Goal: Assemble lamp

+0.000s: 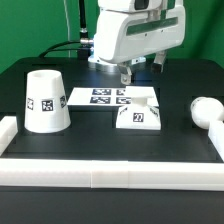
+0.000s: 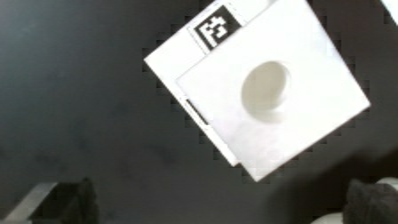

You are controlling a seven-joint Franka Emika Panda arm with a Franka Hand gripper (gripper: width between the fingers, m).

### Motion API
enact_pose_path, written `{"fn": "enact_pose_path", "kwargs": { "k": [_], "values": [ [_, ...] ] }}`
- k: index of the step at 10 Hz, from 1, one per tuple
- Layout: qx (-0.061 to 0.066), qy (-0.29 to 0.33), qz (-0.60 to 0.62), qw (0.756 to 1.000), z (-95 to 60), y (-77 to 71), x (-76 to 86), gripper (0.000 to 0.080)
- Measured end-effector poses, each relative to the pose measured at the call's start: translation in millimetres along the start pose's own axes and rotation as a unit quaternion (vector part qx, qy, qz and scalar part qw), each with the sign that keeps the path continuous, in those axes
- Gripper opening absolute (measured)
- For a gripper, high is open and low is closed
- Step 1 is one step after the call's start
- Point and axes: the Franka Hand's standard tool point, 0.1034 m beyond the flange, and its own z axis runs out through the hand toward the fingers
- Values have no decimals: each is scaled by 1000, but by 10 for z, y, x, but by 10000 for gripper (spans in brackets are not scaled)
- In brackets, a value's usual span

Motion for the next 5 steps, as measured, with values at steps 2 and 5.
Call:
{"fn": "enact_pose_path", "kwargs": {
  "k": [2, 5],
  "values": [
    [1, -3, 105, 994, 5, 7, -73, 699],
    [8, -5, 250, 968, 34, 17, -129, 699]
  ]
}}
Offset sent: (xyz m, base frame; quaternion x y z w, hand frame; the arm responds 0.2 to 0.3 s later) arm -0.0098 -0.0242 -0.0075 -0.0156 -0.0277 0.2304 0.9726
